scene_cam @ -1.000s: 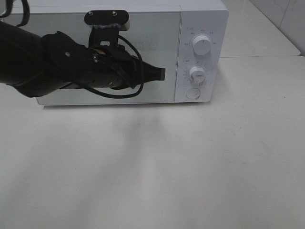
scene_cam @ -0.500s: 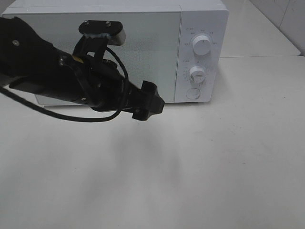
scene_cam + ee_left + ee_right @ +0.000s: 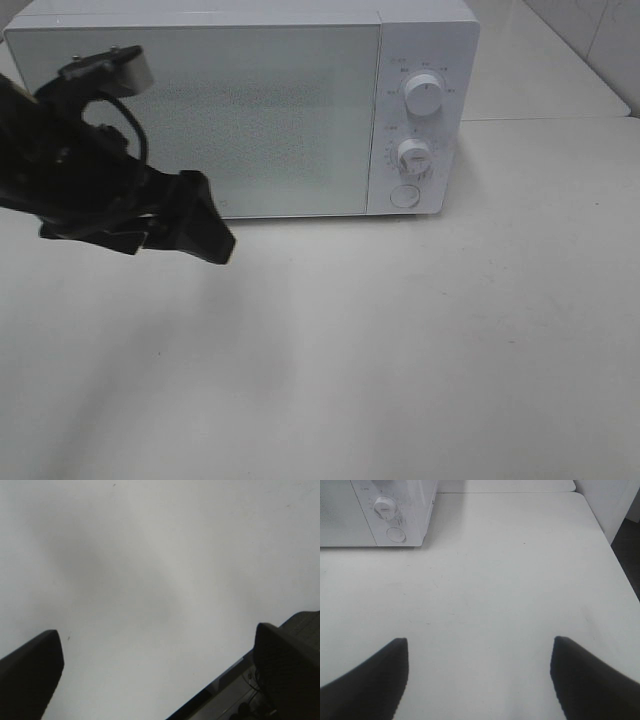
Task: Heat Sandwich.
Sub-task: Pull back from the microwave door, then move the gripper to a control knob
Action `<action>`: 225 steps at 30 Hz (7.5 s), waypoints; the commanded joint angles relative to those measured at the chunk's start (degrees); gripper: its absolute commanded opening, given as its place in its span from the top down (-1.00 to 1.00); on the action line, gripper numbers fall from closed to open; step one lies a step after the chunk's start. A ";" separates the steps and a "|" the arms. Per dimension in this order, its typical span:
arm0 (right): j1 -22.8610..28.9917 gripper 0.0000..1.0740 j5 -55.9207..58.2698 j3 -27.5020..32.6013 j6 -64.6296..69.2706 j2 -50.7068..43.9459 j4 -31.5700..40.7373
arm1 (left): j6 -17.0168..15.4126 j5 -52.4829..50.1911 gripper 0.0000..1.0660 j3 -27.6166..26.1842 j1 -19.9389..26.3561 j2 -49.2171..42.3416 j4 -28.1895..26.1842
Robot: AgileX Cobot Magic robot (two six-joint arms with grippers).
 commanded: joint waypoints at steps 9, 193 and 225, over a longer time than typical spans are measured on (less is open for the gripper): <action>-0.46 -0.40 -0.80 0.06 -0.40 -1.60 0.06 | -8.19 17.19 -0.84 -0.06 19.31 -8.71 10.14; 1.95 -0.42 -104.11 7.91 -0.80 81.93 0.29 | -17.13 22.17 -0.84 23.89 28.59 -87.95 24.12; 33.00 -0.42 -133.90 4.58 -14.21 104.28 35.01 | -17.13 22.17 -0.84 23.89 28.59 -87.95 24.12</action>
